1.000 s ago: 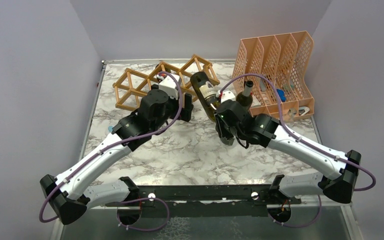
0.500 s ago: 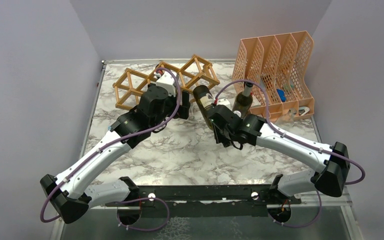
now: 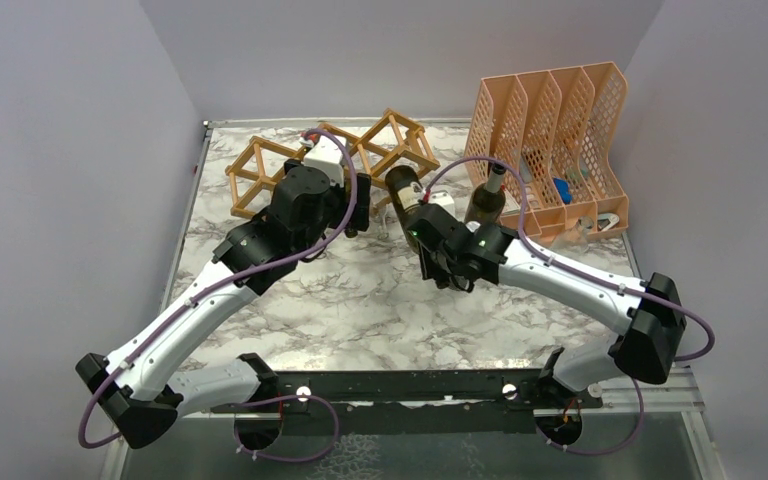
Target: Put the wine bottle on the wine rack
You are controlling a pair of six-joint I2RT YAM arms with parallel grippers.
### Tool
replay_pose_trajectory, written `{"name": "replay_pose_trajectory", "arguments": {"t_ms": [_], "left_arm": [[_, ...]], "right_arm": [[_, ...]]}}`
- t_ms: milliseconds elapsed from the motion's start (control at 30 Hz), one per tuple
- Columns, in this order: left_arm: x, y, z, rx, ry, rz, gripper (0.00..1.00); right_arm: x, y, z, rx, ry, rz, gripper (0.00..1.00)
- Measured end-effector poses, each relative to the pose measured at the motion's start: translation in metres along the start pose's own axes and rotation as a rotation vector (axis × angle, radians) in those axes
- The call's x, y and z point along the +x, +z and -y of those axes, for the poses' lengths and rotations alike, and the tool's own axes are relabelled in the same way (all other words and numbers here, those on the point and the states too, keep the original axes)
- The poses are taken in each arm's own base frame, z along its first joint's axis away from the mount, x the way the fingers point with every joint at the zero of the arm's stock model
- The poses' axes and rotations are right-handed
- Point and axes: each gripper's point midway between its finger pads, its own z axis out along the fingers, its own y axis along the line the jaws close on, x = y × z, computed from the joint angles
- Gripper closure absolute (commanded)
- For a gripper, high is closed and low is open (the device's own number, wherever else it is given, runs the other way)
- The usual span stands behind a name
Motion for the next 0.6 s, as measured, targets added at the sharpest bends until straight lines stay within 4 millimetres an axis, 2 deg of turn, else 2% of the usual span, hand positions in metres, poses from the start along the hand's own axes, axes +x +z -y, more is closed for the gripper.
{"name": "replay_pose_trajectory", "arguments": {"t_ms": [133, 433, 600], "left_arm": [[-0.003, -0.004, -0.002, -0.003, -0.002, 0.009, 0.01], [-0.007, -0.010, -0.005, -0.004, -0.001, 0.026, 0.01], [-0.005, -0.011, -0.006, -0.005, 0.002, 0.018, 0.01]], "right_arm": [[-0.011, 0.006, -0.005, -0.002, 0.027, 0.019, 0.99], [-0.020, 0.017, -0.005, 0.007, 0.054, 0.030, 0.99], [-0.034, 0.031, -0.006, 0.014, 0.057, 0.046, 0.99]]}}
